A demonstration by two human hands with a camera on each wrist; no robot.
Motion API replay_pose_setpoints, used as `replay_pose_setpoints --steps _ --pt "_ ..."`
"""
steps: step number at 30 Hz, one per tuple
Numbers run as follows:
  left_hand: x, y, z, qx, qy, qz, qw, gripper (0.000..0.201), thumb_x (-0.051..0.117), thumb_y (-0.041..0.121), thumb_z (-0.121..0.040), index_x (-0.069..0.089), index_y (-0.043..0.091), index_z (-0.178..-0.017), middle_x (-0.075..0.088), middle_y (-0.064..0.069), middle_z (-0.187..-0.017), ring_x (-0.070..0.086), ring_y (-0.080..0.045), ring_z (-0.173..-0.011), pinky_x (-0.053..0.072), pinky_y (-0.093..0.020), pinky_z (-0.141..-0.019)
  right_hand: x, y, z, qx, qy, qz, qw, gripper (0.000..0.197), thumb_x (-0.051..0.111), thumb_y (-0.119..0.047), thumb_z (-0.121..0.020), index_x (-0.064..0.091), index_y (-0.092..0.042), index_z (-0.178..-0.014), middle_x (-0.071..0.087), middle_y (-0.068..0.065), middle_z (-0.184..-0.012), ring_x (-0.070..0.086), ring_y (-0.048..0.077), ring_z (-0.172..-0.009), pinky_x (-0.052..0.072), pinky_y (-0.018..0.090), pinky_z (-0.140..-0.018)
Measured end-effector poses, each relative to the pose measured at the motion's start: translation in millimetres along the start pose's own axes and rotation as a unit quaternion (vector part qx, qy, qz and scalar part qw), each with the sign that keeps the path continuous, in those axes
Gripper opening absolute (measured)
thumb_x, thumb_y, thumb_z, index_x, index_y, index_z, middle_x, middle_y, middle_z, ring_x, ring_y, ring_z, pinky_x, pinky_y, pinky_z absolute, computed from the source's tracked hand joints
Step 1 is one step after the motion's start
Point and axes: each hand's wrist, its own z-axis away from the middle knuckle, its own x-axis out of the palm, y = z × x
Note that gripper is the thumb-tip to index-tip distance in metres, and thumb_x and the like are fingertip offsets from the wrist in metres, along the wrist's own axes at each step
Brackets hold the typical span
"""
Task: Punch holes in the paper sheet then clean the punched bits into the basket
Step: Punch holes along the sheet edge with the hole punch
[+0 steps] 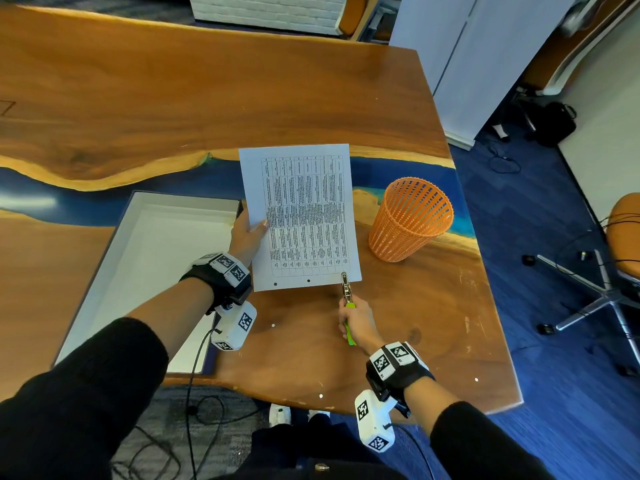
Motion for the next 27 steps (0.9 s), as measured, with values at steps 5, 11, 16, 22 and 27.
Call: replay_pose_setpoints --steps 5,11,16,22,27 --pt "0.4 -0.1 -0.5 -0.003 -0.003 -0.007 1.0 0.043 0.053 0.009 -0.096 0.044 0.006 -0.138 0.058 -0.015 -0.132 0.06 -0.031 -0.116 0.049 -0.051 -0.097 0.6 -1.8 1.0 0.007 0.002 0.002 1.0 0.02 0.042 -0.003 -0.048 0.036 -0.015 -0.063 0.031 0.002 -0.049 0.029 0.015 -0.035 0.024 0.019 -0.039" --pt "3.2 2.9 -0.1 0.0 -0.002 -0.002 1.0 0.042 0.052 0.007 -0.096 0.044 0.005 -0.138 0.057 -0.016 -0.133 0.058 -0.032 -0.119 0.049 -0.048 -0.098 2.1 -2.2 -0.5 0.025 0.007 -0.004 1.0 0.028 0.041 0.008 -0.055 0.033 -0.019 -0.06 0.029 0.001 -0.052 0.025 0.014 -0.036 0.021 0.018 -0.038" --pt "4.5 3.9 1.0 0.007 -0.01 0.0 1.0 0.043 0.052 0.007 -0.096 0.043 0.002 -0.138 0.057 -0.017 -0.133 0.059 -0.029 -0.116 0.051 -0.044 -0.094 1.0 -1.7 -1.6 0.033 0.012 0.006 0.999 0.03 0.041 0.01 -0.056 0.034 -0.018 -0.062 0.03 0.0 -0.053 0.026 0.015 -0.037 0.021 0.018 -0.038" --pt "3.6 4.0 1.1 -0.001 -0.011 0.0 1.0 0.044 0.054 0.01 -0.096 0.043 0.004 -0.138 0.058 -0.016 -0.132 0.06 -0.033 -0.116 0.051 -0.049 -0.095 1.0 -0.2 -3.1 0.038 0.023 0.008 0.999 0.032 0.04 0.012 -0.056 0.033 -0.019 -0.057 0.029 0.0 -0.051 0.025 0.014 -0.038 0.021 0.017 -0.039" --pt "4.0 4.4 0.7 -0.005 -0.007 0.001 1.0 0.043 0.055 0.011 -0.095 0.045 0.004 -0.136 0.059 -0.016 -0.131 0.061 -0.032 -0.114 0.05 -0.051 -0.095 0.4 -1.1 -3.8 0.033 0.02 -0.005 0.999 0.033 0.039 0.013 -0.056 0.032 -0.019 -0.056 0.029 -0.002 -0.048 0.025 0.014 -0.037 0.021 0.016 -0.038"
